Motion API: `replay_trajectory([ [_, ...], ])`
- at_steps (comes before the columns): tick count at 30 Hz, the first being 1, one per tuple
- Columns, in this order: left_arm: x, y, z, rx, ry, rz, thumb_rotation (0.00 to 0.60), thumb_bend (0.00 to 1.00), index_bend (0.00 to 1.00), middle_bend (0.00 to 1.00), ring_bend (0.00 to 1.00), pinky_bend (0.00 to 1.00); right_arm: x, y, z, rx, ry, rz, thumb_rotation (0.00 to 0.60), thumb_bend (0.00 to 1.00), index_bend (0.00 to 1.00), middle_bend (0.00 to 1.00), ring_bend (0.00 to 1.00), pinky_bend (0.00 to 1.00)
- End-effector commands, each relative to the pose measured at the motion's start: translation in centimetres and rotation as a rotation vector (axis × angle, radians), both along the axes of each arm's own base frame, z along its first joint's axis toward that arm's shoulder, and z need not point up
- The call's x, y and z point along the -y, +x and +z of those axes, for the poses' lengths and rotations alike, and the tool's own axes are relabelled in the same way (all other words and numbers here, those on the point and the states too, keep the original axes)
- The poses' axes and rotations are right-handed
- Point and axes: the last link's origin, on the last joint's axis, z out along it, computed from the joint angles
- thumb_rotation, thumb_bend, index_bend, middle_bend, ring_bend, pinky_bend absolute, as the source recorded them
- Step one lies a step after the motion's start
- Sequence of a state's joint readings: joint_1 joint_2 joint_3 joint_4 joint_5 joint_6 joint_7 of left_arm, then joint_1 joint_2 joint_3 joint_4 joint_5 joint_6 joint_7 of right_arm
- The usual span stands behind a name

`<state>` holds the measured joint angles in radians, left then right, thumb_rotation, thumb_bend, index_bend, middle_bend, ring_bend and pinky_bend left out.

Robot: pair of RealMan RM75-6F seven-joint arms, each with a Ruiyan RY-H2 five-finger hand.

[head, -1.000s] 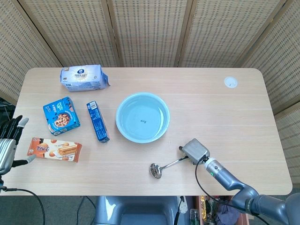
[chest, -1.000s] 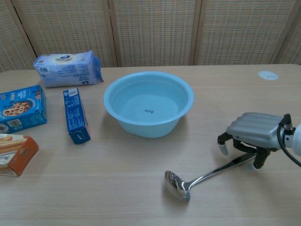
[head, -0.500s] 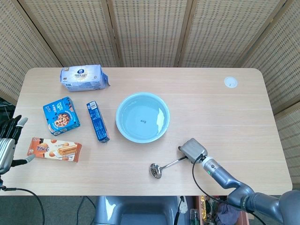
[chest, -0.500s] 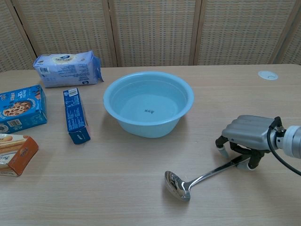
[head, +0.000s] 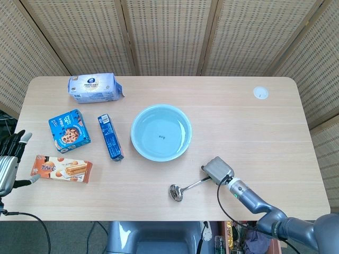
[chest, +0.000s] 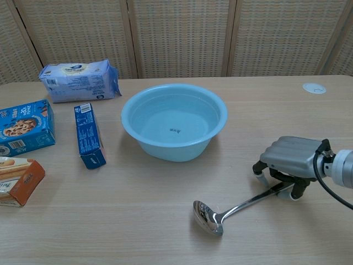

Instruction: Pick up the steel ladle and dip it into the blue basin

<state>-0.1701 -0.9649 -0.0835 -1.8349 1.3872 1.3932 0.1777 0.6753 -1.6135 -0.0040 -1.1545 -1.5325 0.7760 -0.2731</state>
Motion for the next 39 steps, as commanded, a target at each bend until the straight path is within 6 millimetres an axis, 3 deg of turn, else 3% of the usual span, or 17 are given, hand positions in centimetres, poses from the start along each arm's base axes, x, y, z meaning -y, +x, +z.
replay_trajectory([
  [1, 0.0, 0.0, 0.0, -0.001, 0.000, 0.001, 0.600, 0.00, 0.00, 0.00, 0.00, 0.00, 0.0, 0.1, -0.1, 0.001, 0.002, 0.005, 0.600, 0.36, 0.50, 0.86, 0.79, 1.00],
  [9, -0.1, -0.1, 0.0, 0.001, 0.000, 0.005, 0.600, 0.00, 0.00, 0.00, 0.00, 0.00, 0.1, 0.0, -0.2, -0.001, 0.011, 0.002, 0.600, 0.54, 0.62, 0.86, 0.79, 1.00],
  [19, -0.1, -0.1, 0.0, 0.005, -0.003, 0.006, 0.600, 0.00, 0.00, 0.00, 0.00, 0.00, 0.0, 0.6, 1.2, 0.116, 0.033, -0.070, 0.600, 0.64, 0.67, 0.90, 0.87, 1.00],
  [31, -0.1, 0.0, 0.0, 0.010, -0.008, 0.003, 0.600, 0.00, 0.00, 0.00, 0.00, 0.00, 0.0, 0.4, 5.5, 0.285, 0.058, -0.221, 0.600, 0.73, 0.72, 0.91, 0.87, 1.00],
  [39, 0.0, 0.1, 0.0, 0.012, -0.009, 0.002, 0.600, 0.00, 0.00, 0.00, 0.00, 0.00, 0.0, 0.6, 8.7, 0.359, 0.051, -0.248, 0.600, 0.73, 0.72, 0.91, 0.87, 1.00],
])
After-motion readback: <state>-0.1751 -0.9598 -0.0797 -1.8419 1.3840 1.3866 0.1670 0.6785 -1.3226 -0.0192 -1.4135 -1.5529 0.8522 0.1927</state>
